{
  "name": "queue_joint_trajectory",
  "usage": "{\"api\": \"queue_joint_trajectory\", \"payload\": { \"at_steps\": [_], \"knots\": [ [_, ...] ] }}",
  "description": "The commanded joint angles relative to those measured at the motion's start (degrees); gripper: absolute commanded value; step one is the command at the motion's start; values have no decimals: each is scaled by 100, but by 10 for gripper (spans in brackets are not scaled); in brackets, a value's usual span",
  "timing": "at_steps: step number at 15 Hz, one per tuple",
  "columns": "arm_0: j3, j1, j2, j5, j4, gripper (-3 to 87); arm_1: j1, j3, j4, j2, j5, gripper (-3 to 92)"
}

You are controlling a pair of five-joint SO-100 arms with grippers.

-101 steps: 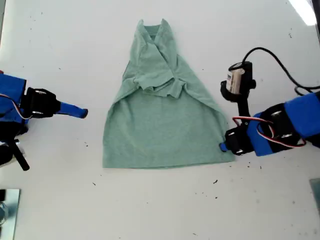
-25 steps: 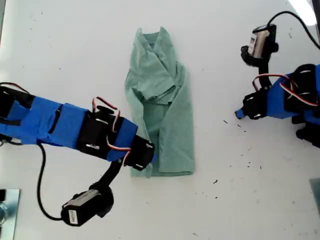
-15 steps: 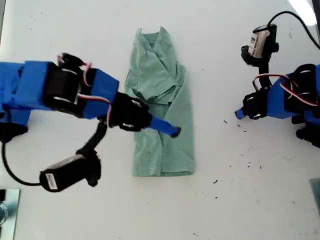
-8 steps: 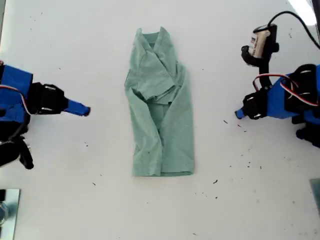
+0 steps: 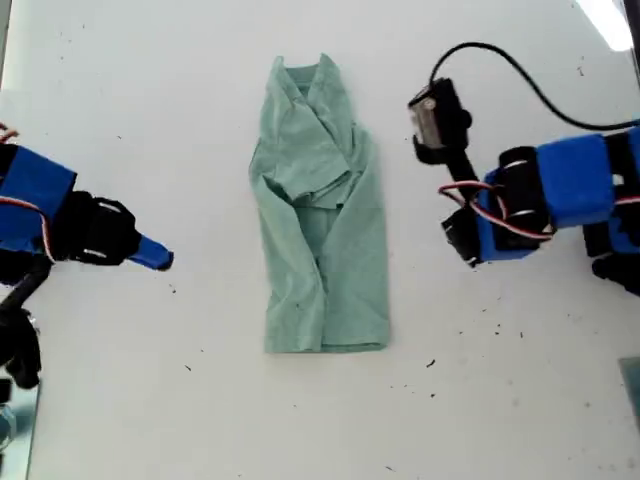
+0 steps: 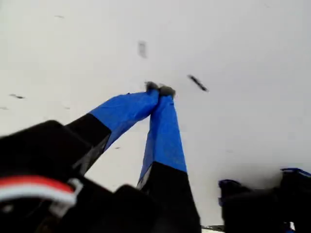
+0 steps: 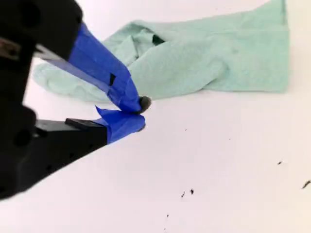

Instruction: Fold t shirt

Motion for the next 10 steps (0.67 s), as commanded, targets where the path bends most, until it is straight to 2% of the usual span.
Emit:
{"api": "queue_joint_trajectory", "payload": {
  "at_steps": [1,2,3,4,7,10],
  "knots": [
    [-4254,519,-3085,369,703,15,-606,-3296,1028,-703,-62,-10],
    [-5019,650,-3876,563,659,226,-773,-3902,1081,-844,-79,154],
    [-5458,703,-4430,668,650,311,-923,-4219,1081,-844,-62,231],
    [-5713,747,-4764,800,598,327,-1046,-4289,1081,-765,44,296],
    [-5739,773,-5186,765,483,337,-1266,-4078,923,-976,422,314],
    [-5493,756,-5792,545,246,358,-1345,-3999,422,-1846,756,316]
  ]
}}
